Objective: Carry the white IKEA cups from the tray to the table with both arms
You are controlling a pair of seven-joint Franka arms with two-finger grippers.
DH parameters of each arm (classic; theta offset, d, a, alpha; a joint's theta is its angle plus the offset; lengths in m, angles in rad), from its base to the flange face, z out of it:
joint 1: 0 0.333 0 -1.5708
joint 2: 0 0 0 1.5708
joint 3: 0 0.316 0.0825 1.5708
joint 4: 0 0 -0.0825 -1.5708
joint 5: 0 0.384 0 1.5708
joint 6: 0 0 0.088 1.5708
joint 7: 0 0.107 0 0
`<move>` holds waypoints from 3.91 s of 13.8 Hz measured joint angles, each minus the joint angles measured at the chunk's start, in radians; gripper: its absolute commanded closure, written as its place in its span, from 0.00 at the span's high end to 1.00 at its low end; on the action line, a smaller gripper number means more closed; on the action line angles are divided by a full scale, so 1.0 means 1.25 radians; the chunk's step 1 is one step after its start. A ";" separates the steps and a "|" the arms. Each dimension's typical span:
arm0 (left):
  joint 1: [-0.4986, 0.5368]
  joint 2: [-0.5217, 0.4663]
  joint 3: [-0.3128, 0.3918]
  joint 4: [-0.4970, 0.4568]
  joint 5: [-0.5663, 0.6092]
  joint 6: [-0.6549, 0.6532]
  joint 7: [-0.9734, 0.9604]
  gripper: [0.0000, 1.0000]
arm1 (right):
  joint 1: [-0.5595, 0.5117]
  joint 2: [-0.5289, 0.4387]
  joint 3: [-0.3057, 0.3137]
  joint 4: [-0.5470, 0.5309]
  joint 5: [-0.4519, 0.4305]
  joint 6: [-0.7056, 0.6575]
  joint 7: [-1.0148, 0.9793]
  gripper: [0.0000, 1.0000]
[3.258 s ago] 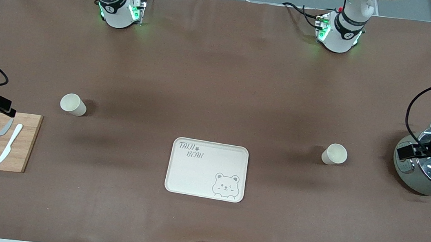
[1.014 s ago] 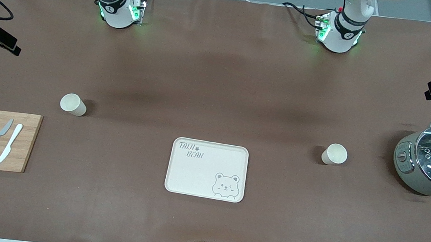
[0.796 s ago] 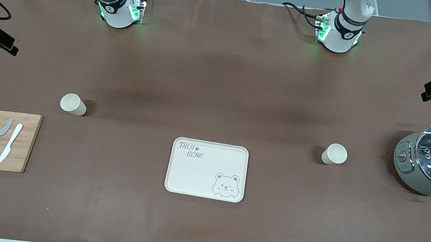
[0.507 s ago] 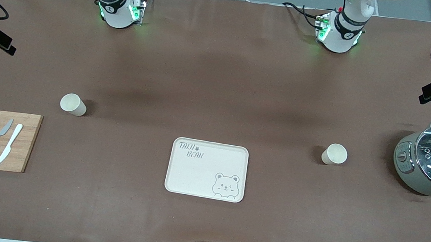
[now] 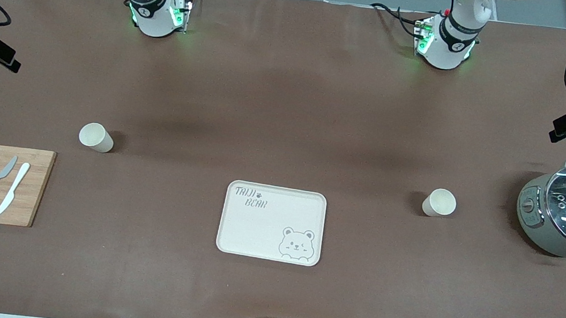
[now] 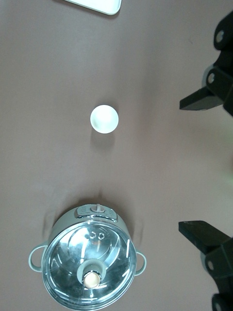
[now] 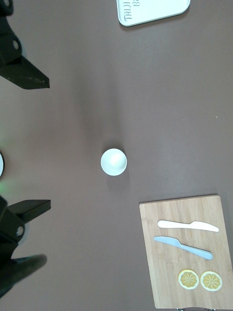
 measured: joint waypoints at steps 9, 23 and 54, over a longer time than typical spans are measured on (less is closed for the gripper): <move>-0.002 0.013 -0.001 0.000 0.000 0.009 0.000 1.00 | 0.001 -0.001 0.006 0.008 0.000 0.000 0.000 1.00; -0.039 0.017 -0.033 0.000 -0.001 0.010 0.000 1.00 | -0.039 -0.001 0.059 0.009 0.000 0.000 0.000 1.00; -0.034 0.028 -0.047 0.030 0.008 0.002 0.003 1.00 | -0.066 -0.001 0.067 0.008 0.000 -0.026 0.000 1.00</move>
